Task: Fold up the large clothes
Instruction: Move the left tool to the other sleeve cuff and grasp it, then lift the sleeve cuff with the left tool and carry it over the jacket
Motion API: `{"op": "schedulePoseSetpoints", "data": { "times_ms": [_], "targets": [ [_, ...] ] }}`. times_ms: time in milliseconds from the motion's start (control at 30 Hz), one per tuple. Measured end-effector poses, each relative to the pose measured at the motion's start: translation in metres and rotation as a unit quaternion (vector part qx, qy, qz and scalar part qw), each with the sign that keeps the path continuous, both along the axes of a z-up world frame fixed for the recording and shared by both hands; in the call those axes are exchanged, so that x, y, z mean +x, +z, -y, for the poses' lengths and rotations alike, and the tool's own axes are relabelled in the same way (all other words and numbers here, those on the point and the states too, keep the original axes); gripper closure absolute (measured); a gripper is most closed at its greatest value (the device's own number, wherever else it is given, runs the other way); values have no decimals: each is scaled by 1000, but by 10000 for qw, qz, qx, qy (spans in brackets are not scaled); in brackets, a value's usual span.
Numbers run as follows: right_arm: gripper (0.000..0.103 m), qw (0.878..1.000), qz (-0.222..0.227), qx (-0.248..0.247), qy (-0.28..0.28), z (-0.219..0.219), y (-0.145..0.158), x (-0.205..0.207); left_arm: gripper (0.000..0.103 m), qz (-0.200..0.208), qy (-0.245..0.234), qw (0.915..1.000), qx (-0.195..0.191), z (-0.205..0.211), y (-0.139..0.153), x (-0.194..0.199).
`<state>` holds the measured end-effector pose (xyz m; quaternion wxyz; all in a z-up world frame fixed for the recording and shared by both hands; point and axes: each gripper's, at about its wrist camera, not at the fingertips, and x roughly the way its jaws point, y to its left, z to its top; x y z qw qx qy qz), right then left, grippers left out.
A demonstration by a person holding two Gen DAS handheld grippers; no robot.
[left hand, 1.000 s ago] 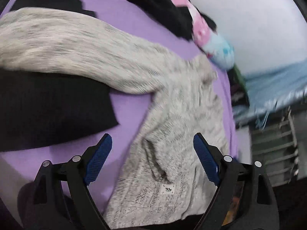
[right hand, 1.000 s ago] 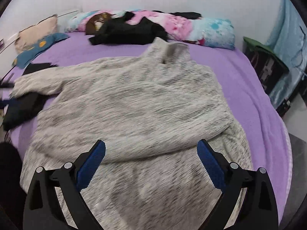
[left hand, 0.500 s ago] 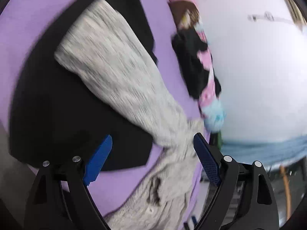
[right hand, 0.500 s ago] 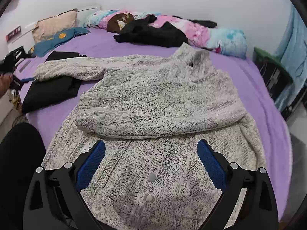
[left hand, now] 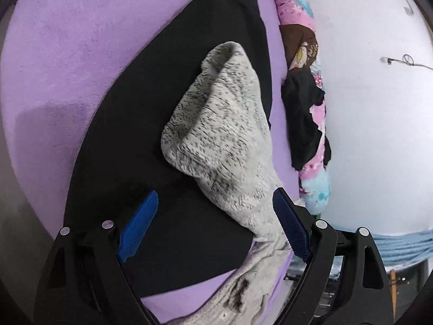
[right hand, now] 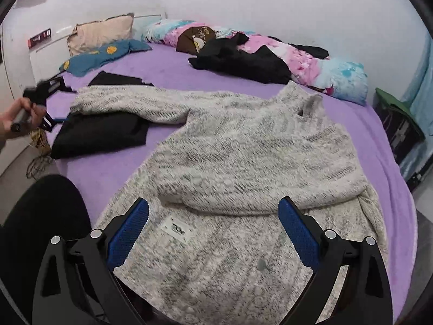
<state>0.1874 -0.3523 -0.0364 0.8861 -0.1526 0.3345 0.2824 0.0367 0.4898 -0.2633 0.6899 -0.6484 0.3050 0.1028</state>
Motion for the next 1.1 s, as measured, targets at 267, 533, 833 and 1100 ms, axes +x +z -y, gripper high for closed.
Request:
{"op": "schedulePoseSetpoints", "data": {
  "times_ms": [267, 533, 833, 1100],
  "targets": [
    [9, 9999, 10, -158, 19, -11, 1, 0, 20, 340, 354, 9981, -360, -19, -17, 12],
    [9, 9998, -2, -174, 25, -11, 1, 1, 46, 309, 500, 9979, -273, -25, -17, 22],
    [9, 10000, 21, -88, -13, -8, 5, 4, 69, 212, 628, 9977, 149, -16, -8, 12],
    [9, 9990, -191, 321, -239, -3, 35, 20, 72, 416, 526, 9885, 1356, 23, 66, 20]
  ]
}}
